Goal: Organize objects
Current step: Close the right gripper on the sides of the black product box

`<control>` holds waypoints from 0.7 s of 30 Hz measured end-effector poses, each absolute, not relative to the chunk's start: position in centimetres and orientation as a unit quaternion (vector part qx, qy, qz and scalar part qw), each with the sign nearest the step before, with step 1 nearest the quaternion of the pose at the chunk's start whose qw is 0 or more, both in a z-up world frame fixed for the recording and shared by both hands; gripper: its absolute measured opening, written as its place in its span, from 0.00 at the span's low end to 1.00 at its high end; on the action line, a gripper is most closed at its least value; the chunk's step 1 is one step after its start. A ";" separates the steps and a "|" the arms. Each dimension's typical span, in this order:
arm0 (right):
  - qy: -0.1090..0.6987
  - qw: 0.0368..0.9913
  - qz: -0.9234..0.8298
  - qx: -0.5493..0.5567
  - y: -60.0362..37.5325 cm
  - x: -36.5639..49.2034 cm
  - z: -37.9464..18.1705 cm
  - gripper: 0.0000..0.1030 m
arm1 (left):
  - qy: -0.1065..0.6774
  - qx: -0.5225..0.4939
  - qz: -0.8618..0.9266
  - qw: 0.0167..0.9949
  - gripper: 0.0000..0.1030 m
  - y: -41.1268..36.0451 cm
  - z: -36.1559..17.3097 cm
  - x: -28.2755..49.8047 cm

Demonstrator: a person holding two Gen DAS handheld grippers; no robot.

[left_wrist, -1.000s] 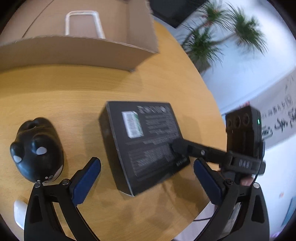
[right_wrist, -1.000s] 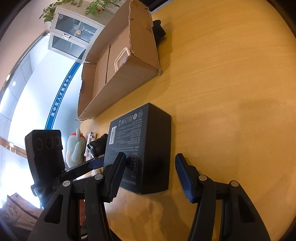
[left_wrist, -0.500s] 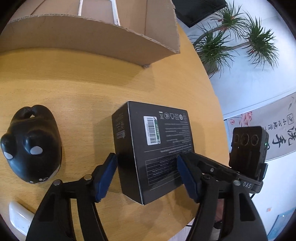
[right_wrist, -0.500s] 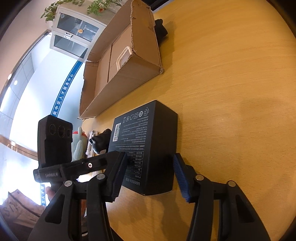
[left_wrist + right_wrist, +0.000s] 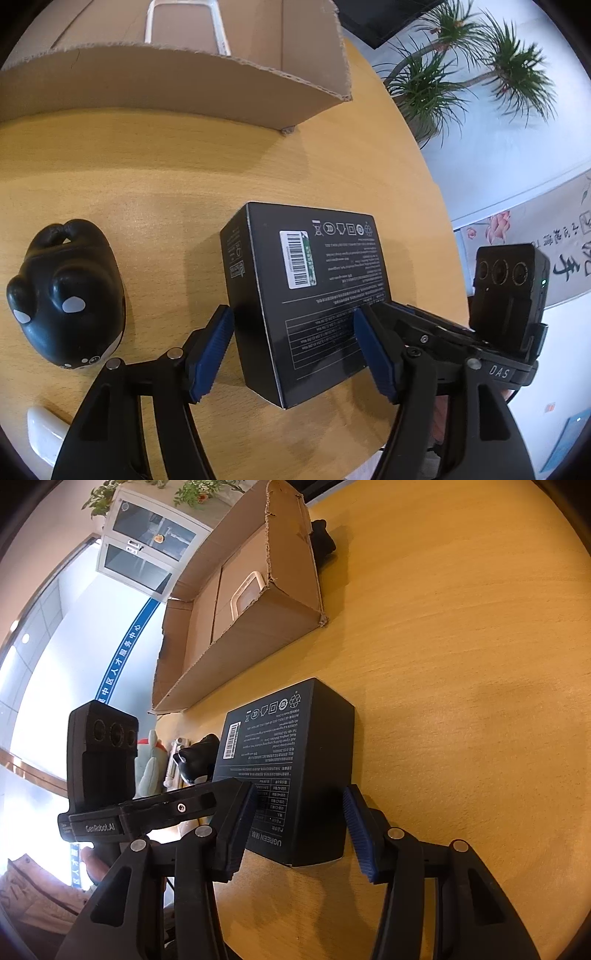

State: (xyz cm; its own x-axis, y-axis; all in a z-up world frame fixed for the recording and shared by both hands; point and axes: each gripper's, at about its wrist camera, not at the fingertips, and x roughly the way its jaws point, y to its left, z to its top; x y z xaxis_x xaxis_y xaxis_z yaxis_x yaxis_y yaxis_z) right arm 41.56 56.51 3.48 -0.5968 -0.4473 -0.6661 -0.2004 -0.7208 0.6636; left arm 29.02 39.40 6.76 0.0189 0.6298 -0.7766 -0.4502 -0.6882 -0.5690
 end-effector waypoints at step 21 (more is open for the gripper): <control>-0.379 0.082 -0.804 0.450 57.4 39.9 3.2 0.58 | -0.046 -0.590 0.689 0.419 0.72 39.7 7.0 29.3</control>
State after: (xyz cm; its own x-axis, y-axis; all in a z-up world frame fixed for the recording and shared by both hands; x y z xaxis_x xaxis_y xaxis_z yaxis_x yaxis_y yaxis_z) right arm 39.94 57.44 3.17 -0.5821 -0.4735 -0.6610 -0.2086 -0.6988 0.6843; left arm 29.30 39.68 6.96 0.0474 0.6309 -0.7745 -0.5221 -0.6454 -0.5576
